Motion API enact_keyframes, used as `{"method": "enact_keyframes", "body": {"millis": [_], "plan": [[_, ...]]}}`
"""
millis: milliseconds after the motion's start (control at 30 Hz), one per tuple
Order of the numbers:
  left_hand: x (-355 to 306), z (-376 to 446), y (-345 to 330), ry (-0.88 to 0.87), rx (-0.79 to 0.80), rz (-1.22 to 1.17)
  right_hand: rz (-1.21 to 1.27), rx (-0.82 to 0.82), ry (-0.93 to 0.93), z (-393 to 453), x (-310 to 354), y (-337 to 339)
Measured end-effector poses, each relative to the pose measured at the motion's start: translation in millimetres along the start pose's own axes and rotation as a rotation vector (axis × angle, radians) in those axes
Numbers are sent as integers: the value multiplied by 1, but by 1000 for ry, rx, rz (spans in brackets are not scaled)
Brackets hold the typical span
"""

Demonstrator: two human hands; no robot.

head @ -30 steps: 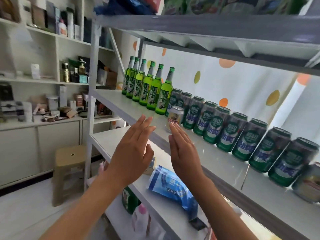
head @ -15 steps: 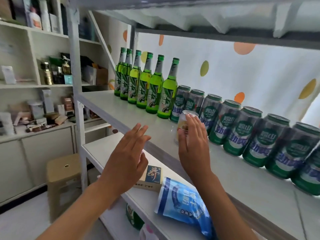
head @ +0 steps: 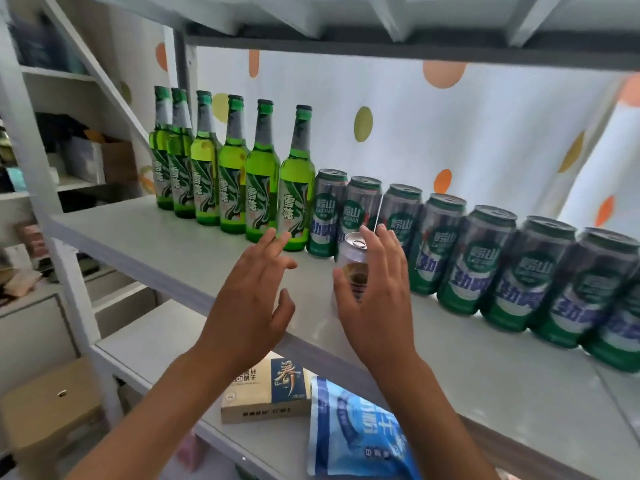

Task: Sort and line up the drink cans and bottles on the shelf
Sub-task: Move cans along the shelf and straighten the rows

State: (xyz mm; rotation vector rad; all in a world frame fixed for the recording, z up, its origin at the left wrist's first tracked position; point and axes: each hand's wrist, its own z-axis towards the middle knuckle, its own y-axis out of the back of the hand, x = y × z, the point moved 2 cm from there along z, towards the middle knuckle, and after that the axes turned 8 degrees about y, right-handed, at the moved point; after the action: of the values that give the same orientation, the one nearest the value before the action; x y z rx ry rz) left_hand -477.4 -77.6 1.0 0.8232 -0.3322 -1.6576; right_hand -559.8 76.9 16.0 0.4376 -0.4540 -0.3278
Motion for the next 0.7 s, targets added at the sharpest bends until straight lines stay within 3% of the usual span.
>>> {"method": "enact_keyframes", "body": {"millis": [267,700], "plan": [[5,44,-16,-58,-33,-140,-59,-73,-22,-1,-8,-7],[19,68,-47,-104,82,-211,-33,-148,-174,-5,-12,-8]]}}
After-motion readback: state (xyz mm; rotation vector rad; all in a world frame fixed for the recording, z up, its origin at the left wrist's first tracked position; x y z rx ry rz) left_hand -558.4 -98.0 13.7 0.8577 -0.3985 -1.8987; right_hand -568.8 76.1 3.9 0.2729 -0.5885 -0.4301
